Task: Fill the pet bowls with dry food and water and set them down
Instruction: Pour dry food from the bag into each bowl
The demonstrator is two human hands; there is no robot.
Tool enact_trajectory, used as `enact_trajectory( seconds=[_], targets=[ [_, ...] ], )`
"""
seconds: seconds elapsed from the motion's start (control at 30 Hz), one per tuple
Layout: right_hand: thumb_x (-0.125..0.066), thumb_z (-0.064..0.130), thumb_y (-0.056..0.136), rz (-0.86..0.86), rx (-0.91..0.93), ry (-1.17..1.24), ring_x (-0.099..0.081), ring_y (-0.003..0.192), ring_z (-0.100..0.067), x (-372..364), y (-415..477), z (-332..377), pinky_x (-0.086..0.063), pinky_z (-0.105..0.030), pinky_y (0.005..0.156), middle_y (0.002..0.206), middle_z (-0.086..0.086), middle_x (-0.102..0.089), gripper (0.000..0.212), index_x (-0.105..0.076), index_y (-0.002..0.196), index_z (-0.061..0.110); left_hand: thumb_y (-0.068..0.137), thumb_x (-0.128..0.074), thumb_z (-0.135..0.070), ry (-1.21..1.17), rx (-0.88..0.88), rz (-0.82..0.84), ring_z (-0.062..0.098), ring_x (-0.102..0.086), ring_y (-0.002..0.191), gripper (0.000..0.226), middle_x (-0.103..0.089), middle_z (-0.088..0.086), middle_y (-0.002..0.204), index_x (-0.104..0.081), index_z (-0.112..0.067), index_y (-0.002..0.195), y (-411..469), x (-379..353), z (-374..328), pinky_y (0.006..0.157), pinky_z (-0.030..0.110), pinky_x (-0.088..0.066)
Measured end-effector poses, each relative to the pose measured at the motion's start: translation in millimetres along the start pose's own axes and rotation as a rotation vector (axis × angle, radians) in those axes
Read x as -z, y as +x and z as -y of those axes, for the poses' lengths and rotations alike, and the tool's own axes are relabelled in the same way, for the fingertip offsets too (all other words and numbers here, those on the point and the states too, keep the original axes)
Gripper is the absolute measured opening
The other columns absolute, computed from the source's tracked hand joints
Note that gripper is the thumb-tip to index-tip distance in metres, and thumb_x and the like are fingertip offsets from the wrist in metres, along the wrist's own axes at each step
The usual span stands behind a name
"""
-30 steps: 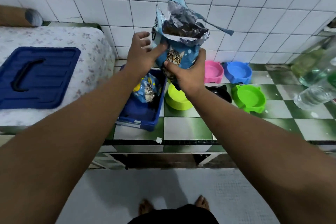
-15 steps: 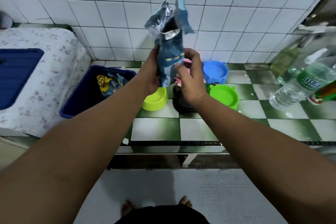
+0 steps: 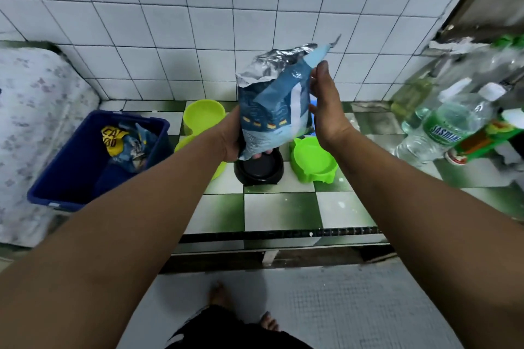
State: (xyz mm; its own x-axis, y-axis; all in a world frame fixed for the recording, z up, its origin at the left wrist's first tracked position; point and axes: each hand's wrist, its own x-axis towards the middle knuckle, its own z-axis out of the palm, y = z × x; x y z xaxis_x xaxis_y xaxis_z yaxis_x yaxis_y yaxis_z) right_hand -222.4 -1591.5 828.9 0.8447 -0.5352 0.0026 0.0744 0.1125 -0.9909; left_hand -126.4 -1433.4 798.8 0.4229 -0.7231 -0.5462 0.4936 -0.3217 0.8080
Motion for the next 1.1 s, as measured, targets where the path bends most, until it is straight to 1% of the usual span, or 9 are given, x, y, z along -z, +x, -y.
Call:
enact_trajectory(
  seconds=[0.1, 0.23, 0.37, 0.5, 0.57, 0.8, 0.87, 1.0, 1.1],
  targets=[
    [-0.063, 0.084, 0.066, 0.019, 0.034, -0.003, -0.065, 0.112, -0.03, -2.1, 7.9, 0.0, -0.052, -0.044, 0.098, 0.122, -0.019, -0.067, 0.099, -0.06, 0.122, 0.003, 0.101, -0.017, -0.071, -0.044, 0.035, 0.004, 0.026, -0.063, 0.055, 0.089, -0.07, 0.013, 0.076, -0.081, -0.014, 0.078, 20.0, -2.6, -4.5, 0.044, 0.02, -0.042],
    [-0.058, 0.064, 0.071, -0.175, 0.138, -0.217, -0.061, 0.08, -0.008, 1.3, 18.9, -3.0, -0.052, -0.032, 0.08, 0.09, 0.001, -0.068, 0.052, -0.06, 0.096, 0.019, 0.1, -0.032, -0.059, 0.007, 0.047, 0.032, 0.029, -0.064, 0.055, 0.063, -0.067, 0.016, 0.082, -0.071, -0.01, 0.094, 46.0, -0.1, -15.5, 0.042, 0.019, -0.041],
    [-0.063, 0.046, 0.092, -0.392, 0.197, -0.195, -0.058, 0.065, 0.002, 4.9, 38.3, -5.2, -0.048, -0.024, 0.066, 0.075, 0.008, -0.065, 0.033, -0.061, 0.09, 0.013, 0.099, -0.035, -0.066, -0.066, -0.042, 0.097, 0.039, -0.075, 0.069, 0.071, -0.075, 0.02, 0.1, -0.07, -0.008, 0.122, 64.9, -6.9, -27.8, 0.041, 0.026, -0.051],
    [-0.062, 0.044, 0.095, -0.551, 0.193, -0.217, -0.052, 0.06, 0.001, 11.7, 57.6, -10.8, -0.046, -0.02, 0.061, 0.068, 0.007, -0.06, 0.038, -0.06, 0.083, 0.008, 0.085, -0.048, -0.082, -0.234, -0.2, 0.011, 0.04, -0.069, 0.116, 0.086, -0.069, 0.015, 0.131, -0.064, -0.017, 0.138, 83.1, -9.7, -30.9, 0.088, 0.059, -0.059],
    [-0.062, 0.043, 0.095, -0.576, 0.198, -0.209, -0.049, 0.058, 0.0, 13.0, 65.0, -17.5, -0.045, -0.02, 0.058, 0.067, 0.004, -0.057, 0.04, -0.059, 0.082, 0.005, 0.09, -0.042, -0.08, -0.256, -0.287, -0.009, 0.03, -0.065, 0.125, 0.083, -0.068, 0.011, 0.136, -0.062, -0.018, 0.141, 90.4, -8.2, -25.7, 0.107, 0.058, -0.049],
    [-0.061, 0.044, 0.095, -0.637, 0.232, -0.273, -0.032, 0.057, -0.009, 37.1, 97.9, -26.7, -0.031, -0.025, 0.051, 0.063, -0.004, -0.034, 0.048, -0.042, 0.069, 0.01, 0.066, -0.052, -0.095, -0.185, -0.406, 0.002, 0.026, -0.06, 0.13, 0.1, -0.065, 0.006, 0.138, -0.061, -0.025, 0.137, 105.8, -12.0, -12.8, 0.11, 0.051, -0.047],
    [-0.061, 0.045, 0.095, -0.63, 0.24, -0.299, -0.032, 0.057, -0.009, 47.0, 110.2, -29.2, -0.031, -0.025, 0.052, 0.063, -0.004, -0.034, 0.047, -0.042, 0.069, 0.011, 0.058, -0.075, -0.085, 0.005, -0.436, -0.052, 0.021, -0.064, 0.12, 0.095, -0.069, -0.002, 0.129, -0.061, -0.028, 0.132, 114.7, -21.9, -8.4, 0.095, 0.041, -0.054],
    [-0.06, 0.045, 0.095, -0.569, 0.261, -0.433, -0.032, 0.057, -0.008, 61.8, 129.5, -35.1, -0.031, -0.026, 0.054, 0.06, 0.005, -0.033, 0.046, -0.037, 0.065, 0.019, 0.071, -0.094, -0.026, 0.166, -0.497, -0.204, 0.005, -0.067, 0.114, 0.1, -0.066, -0.002, 0.132, -0.033, -0.014, 0.148, 152.0, -38.9, 7.1, 0.099, 0.026, -0.054],
    [-0.059, 0.043, 0.096, -0.549, 0.269, -0.483, -0.031, 0.058, -0.008, 71.2, 143.5, -36.2, -0.03, -0.025, 0.055, 0.061, 0.007, -0.033, 0.045, -0.035, 0.065, 0.02, 0.068, -0.093, -0.033, 0.065, -0.461, -0.364, 0.011, -0.066, 0.118, 0.094, -0.065, -0.001, 0.133, -0.031, -0.024, 0.139, 170.3, -54.5, 7.5, 0.103, 0.037, -0.054]
  ],
)
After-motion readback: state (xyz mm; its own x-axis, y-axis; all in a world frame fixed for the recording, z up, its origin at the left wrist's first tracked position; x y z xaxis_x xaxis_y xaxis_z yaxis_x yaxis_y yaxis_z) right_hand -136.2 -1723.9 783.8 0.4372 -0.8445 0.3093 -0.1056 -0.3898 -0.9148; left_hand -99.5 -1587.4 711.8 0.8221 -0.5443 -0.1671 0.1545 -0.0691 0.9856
